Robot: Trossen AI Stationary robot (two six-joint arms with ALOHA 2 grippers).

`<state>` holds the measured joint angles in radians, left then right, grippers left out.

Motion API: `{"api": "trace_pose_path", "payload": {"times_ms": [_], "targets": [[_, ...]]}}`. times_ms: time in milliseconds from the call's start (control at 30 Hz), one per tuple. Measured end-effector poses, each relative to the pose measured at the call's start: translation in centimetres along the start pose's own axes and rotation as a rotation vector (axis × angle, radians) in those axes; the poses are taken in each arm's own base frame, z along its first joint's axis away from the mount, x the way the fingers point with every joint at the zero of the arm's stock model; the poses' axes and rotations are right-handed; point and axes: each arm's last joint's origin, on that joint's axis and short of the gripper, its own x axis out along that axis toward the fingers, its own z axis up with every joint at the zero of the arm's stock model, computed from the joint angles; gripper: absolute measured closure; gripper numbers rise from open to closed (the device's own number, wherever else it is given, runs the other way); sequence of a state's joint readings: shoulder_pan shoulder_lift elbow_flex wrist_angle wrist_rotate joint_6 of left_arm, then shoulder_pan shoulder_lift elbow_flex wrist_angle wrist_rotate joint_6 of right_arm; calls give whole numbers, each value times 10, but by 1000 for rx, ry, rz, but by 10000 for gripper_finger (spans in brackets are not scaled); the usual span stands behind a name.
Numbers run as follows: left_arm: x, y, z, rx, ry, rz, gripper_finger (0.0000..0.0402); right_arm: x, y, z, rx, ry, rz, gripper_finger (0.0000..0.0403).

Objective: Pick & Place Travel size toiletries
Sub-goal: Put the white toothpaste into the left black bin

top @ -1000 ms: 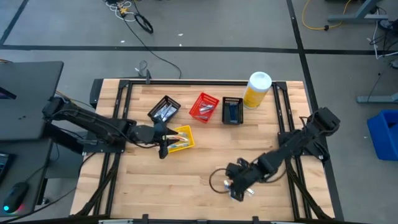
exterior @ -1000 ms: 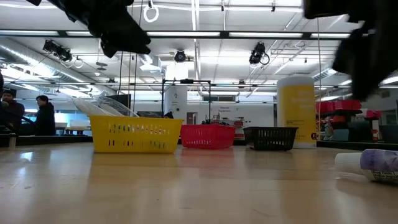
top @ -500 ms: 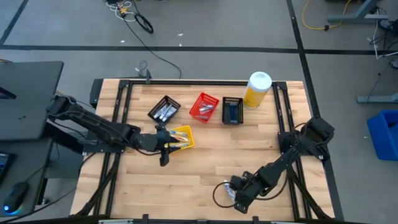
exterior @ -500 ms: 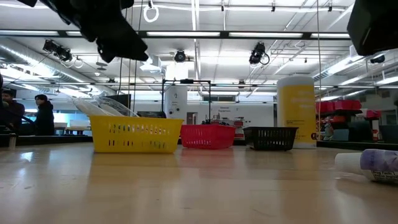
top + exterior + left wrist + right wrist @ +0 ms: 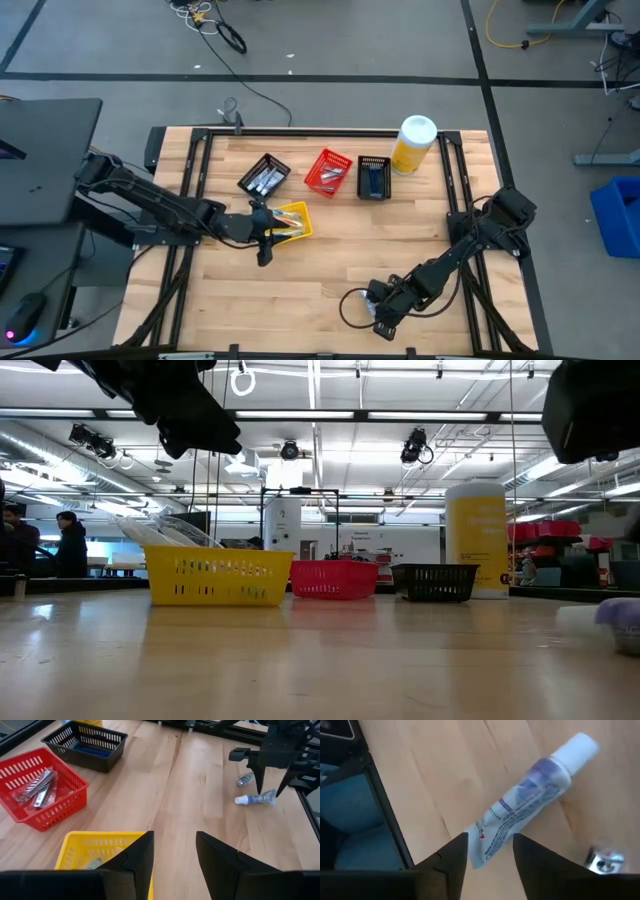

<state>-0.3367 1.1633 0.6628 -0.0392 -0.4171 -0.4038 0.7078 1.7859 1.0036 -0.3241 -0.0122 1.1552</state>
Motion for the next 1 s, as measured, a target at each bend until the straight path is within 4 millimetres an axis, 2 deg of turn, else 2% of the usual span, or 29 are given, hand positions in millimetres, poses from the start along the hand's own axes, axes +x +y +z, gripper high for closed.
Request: {"api": "trace_pose_path", "payload": {"times_ms": [333,633,833,1000], "targets": [[0,0,0,0,0,-1,248,3,-4,-1,13,15,8,304],[0,0,0,0,0,0,248,3,-7,5,-48,-3,0,395],[0,0,0,1,0,0,248,1,-10,11,-83,10,3,397],[0,0,0,42,-1,0,248,-10,-9,14,-186,55,57,382]]}}
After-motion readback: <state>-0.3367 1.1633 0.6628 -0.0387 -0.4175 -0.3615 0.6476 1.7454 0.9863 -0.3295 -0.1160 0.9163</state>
